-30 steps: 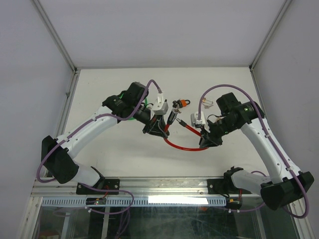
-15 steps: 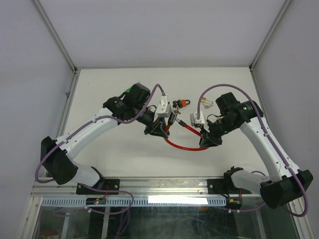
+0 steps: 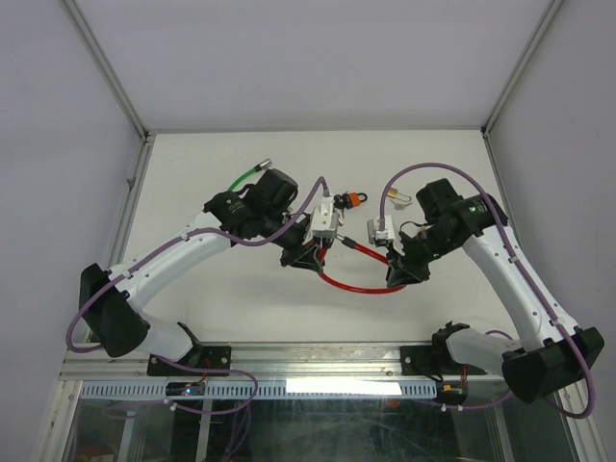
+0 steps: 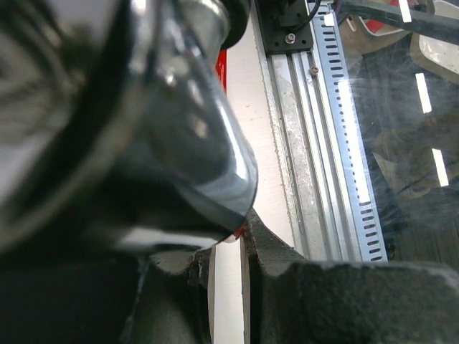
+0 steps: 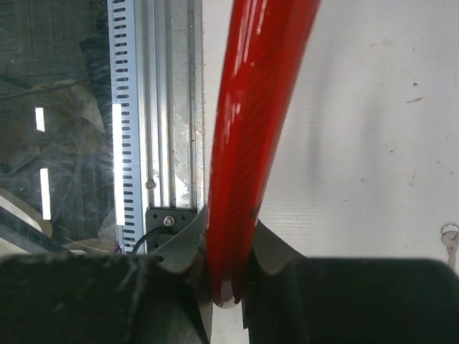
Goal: Lock with the key
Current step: Lock the lock.
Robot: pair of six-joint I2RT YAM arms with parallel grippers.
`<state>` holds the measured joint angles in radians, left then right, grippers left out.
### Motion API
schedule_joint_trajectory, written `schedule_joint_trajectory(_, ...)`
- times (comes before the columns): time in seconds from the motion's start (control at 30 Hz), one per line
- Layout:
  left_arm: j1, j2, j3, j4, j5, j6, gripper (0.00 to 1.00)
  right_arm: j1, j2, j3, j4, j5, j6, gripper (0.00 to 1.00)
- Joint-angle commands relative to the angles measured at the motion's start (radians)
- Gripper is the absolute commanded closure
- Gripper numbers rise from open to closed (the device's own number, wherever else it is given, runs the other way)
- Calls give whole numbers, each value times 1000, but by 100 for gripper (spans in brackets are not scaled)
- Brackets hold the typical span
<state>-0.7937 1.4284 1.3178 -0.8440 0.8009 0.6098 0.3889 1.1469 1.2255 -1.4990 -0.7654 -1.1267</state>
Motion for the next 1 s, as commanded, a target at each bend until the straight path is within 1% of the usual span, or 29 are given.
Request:
schedule_joint_trajectory(0.0, -24, -6, 48, -37, -74, -10, 100, 1, 3, 30, -31, -5, 19, 100)
schedule_joint_trajectory(0.27, -50, -6, 55, -49, -84, -10, 100, 0, 14, 40, -32, -34, 20, 100)
schedule_joint_trajectory(0.33, -55, 26, 54, -49, -92, -11, 100, -1, 15, 51, -31, -44, 21, 100)
schedule_joint_trajectory(0.7, -68, 46, 50, -50, -97, -13, 100, -3, 15, 68, -24, -96, 26, 100)
schedule_joint_trajectory(0.83, -77, 57, 61, -52, -72, -15, 100, -5, 28, 42, 42, -88, 81, 100)
schedule_joint_trajectory(0.97, -81, 61, 74, -51, -47, -14, 100, -5, 25, -27, 138, -84, 109, 100)
